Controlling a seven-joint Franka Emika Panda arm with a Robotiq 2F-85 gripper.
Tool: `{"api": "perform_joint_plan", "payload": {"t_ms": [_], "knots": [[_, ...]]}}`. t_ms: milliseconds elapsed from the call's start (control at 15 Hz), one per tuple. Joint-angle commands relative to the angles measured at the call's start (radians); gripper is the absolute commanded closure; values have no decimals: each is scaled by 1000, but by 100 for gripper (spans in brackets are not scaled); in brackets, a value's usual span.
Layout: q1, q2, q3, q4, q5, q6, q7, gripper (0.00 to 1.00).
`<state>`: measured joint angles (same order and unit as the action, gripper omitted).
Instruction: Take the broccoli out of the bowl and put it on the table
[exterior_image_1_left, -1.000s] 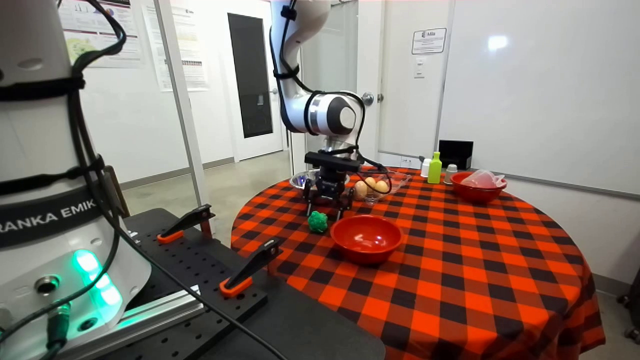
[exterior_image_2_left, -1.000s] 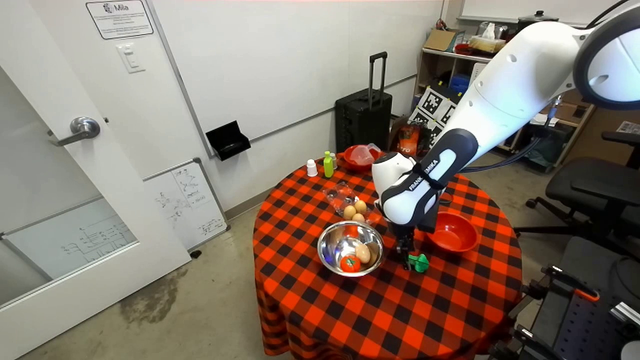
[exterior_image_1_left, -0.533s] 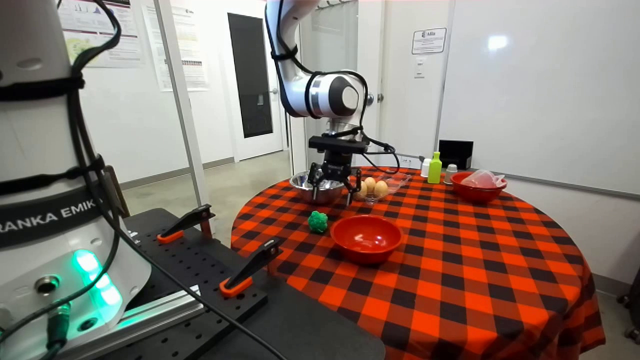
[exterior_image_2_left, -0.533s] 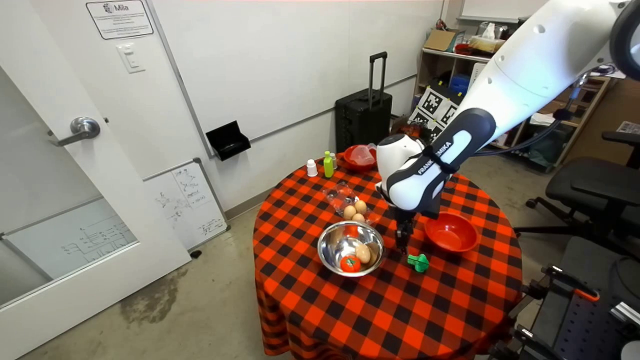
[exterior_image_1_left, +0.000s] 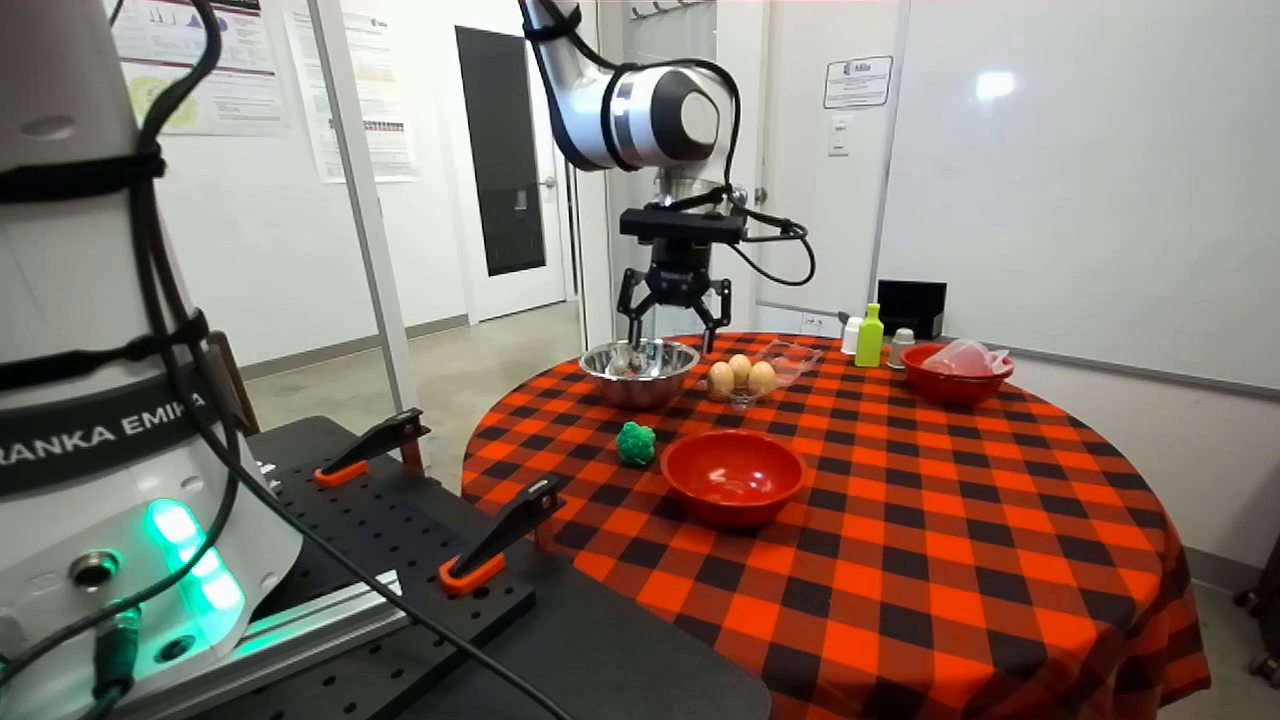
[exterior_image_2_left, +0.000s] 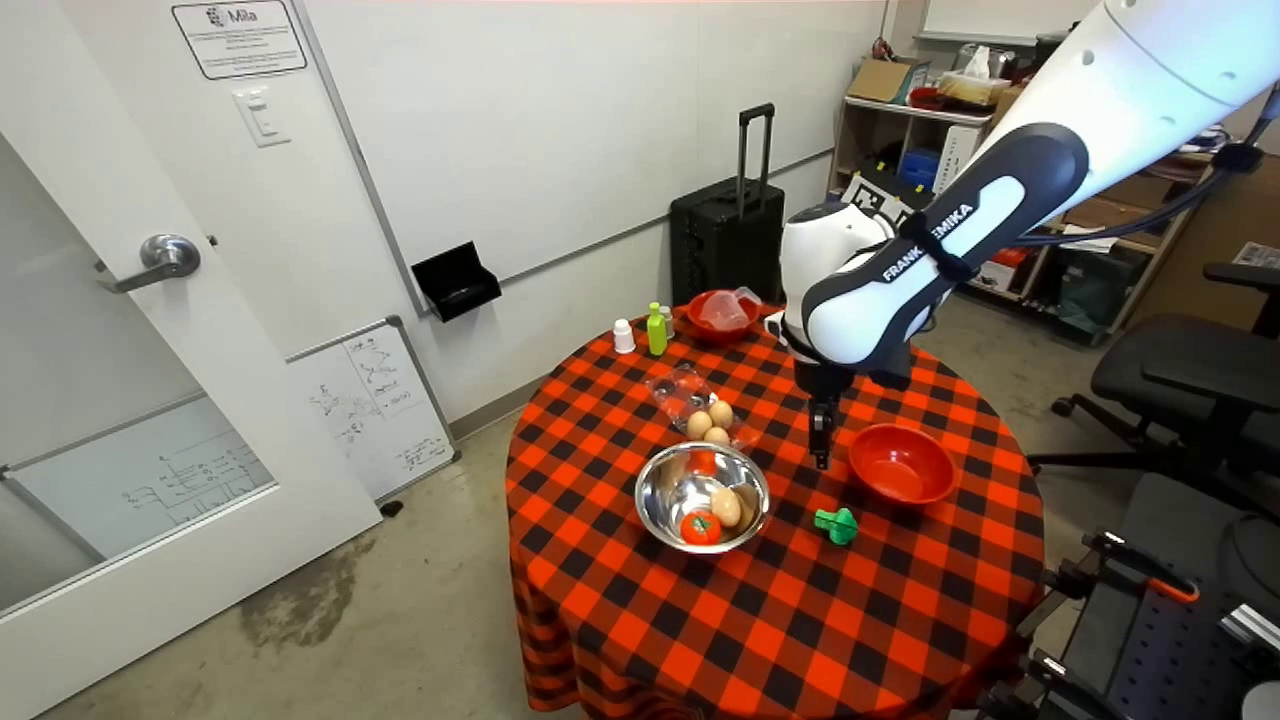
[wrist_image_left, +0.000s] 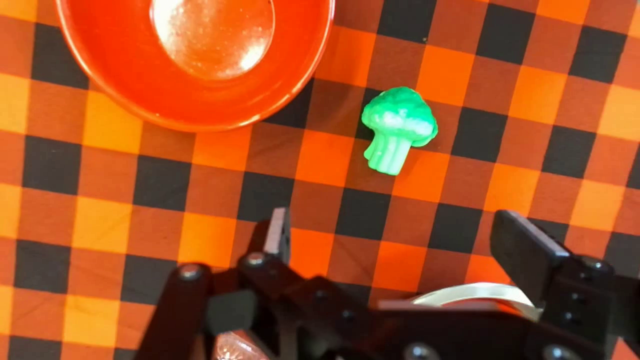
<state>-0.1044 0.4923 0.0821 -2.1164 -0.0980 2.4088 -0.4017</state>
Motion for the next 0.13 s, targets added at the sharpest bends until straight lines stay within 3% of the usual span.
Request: {"api": "perform_joint_plan", "payload": {"t_ms": [0, 67], "knots": [[4, -17, -3, -7, 12, -10, -12, 0], [2, -30, -1, -16, 16, -14, -16, 0]]}}
